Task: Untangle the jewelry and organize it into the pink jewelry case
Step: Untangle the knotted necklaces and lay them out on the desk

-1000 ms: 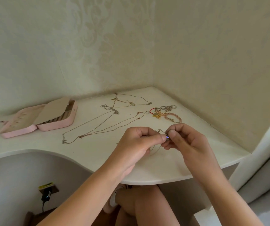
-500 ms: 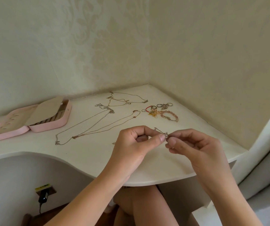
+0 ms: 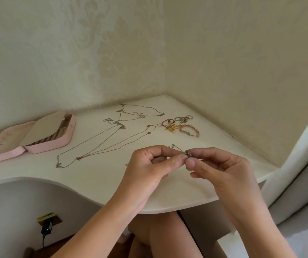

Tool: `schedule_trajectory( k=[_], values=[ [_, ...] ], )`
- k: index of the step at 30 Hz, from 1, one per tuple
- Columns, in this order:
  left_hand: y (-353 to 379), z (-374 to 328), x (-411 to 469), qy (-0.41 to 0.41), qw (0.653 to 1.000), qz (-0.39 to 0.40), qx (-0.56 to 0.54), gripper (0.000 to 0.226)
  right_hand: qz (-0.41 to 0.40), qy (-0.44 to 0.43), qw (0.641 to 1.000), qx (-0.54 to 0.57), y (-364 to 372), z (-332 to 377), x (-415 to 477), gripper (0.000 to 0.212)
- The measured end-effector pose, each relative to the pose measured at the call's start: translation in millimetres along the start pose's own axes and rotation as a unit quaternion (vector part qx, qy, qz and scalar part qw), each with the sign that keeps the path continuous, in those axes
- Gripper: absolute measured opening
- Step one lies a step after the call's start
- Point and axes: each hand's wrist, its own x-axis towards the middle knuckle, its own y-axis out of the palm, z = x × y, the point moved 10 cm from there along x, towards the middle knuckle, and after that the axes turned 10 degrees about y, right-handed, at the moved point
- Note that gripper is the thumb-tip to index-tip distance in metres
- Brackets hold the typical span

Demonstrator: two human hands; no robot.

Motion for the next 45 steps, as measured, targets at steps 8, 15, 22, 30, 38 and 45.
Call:
schedule_trajectory(
  k=[8,15,22,30,38,45],
  values=[
    [-1,4,2,-0.026,0.999,-0.007,-0.039,0.023,-0.007,0.005,1.0,0.013,-10,-2,1,0.013],
    [-57,-1,27,-0.013,0.978,-0.132,-0.161,0.029,0.006,0.033,0.999,-0.017,-23,-3,1,0.021],
    [-147,22,50,-0.043,0.953,-0.259,-0.154,0.031,-0.064,0.046,0.995,-0.065,-65,-10,8,0.011],
    [-213,49,59,-0.056,0.938,-0.338,-0.046,0.032,-0.221,-0.008,0.972,-0.083,-120,-7,19,0.016],
    [-239,31,75,-0.01,0.927,-0.346,0.142,0.024,-0.18,-0.004,0.984,-0.014,-114,-4,27,0.004],
    [-228,29,80,0.009,0.931,-0.32,0.175,0.017,-0.147,0.009,0.989,0.001,-109,-8,29,0.017]
  ],
)
